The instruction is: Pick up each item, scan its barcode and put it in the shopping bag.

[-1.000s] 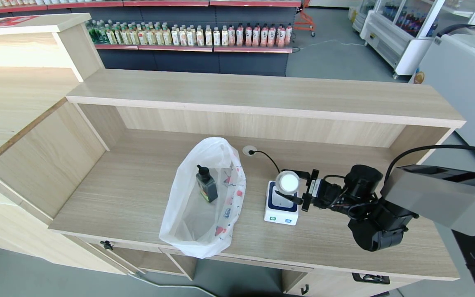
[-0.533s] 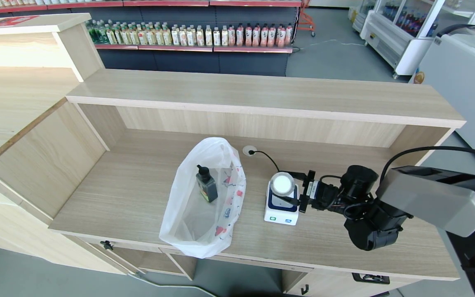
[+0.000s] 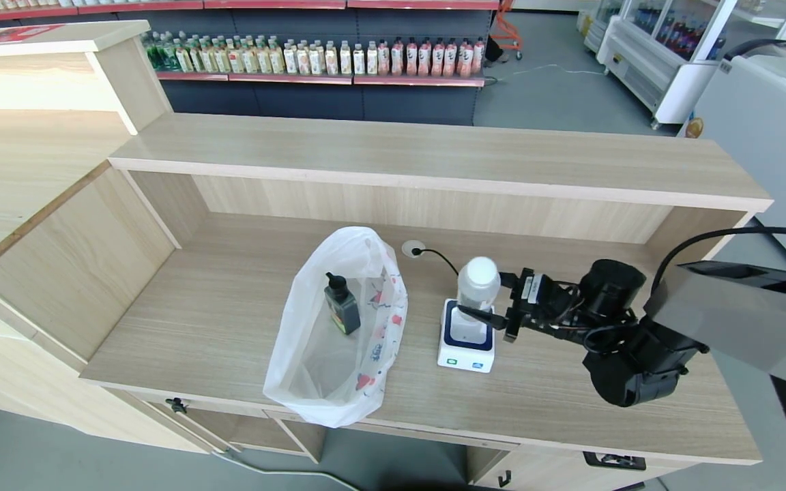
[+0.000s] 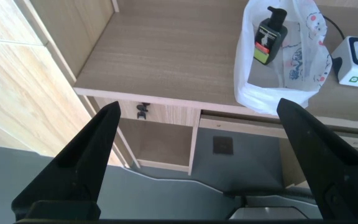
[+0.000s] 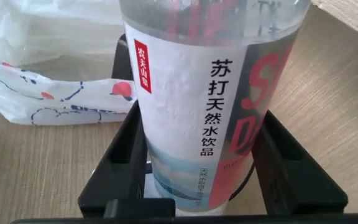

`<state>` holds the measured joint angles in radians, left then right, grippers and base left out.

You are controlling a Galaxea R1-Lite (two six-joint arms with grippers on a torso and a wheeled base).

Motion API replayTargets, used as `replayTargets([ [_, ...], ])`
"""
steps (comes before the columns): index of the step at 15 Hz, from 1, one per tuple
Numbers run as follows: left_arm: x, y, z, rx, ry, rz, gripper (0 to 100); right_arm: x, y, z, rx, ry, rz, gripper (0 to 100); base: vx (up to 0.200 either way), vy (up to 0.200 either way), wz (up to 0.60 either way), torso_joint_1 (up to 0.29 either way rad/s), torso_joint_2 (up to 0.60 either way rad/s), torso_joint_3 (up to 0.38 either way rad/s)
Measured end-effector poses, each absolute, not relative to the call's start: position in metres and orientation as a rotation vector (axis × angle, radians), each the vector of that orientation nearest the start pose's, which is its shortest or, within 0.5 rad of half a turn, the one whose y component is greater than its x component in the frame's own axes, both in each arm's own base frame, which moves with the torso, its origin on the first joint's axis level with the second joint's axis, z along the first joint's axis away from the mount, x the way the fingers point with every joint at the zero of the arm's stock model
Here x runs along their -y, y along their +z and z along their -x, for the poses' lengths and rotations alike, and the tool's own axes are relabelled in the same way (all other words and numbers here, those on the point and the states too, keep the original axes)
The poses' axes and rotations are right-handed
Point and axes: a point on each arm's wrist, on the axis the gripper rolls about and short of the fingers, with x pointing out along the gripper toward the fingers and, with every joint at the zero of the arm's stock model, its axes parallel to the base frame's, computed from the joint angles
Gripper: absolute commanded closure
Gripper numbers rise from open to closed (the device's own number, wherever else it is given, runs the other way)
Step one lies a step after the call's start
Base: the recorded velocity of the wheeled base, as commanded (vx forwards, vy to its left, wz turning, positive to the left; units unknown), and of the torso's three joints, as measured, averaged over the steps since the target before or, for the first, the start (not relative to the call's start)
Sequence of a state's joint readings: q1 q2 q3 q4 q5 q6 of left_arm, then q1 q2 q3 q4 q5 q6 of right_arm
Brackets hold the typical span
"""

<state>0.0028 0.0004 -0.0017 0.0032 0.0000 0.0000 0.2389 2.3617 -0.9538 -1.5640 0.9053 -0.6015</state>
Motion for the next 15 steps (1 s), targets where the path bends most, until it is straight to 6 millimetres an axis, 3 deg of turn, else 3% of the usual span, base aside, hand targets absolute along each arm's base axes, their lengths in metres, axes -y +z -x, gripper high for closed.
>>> replayTargets([
  [2,0.000,0.076,0.023,-0.002,0.003,0.000,0,-0.094,0.085,-0.377,0.413,1.029,0.487,100,0.000,0.000,0.00,0.000,0.00,0.000],
  [4,0.000,0.076,0.023,-0.002,0.003,0.000,0,-0.080,0.104,-0.354,0.277,0.886,0.298,100,0.000,0.000,0.00,0.000,0.00,0.000],
  [6,0.000,0.076,0.023,-0.002,0.003,0.000,0,-0.077,0.124,-0.337,0.203,0.695,0.093,100,0.000,0.000,0.00,0.000,0.00,0.000],
  [8,0.000,0.076,0.023,-0.002,0.003,0.000,0,-0.080,0.138,-0.323,0.204,0.663,0.019,100,0.000,0.000,0.00,0.000,0.00,0.000],
  [15,0.000,0.076,0.023,-0.002,0.002,-0.002,0,-0.078,0.141,-0.297,0.108,0.675,-0.049,100,0.000,0.000,0.00,0.000,0.00,0.000],
])
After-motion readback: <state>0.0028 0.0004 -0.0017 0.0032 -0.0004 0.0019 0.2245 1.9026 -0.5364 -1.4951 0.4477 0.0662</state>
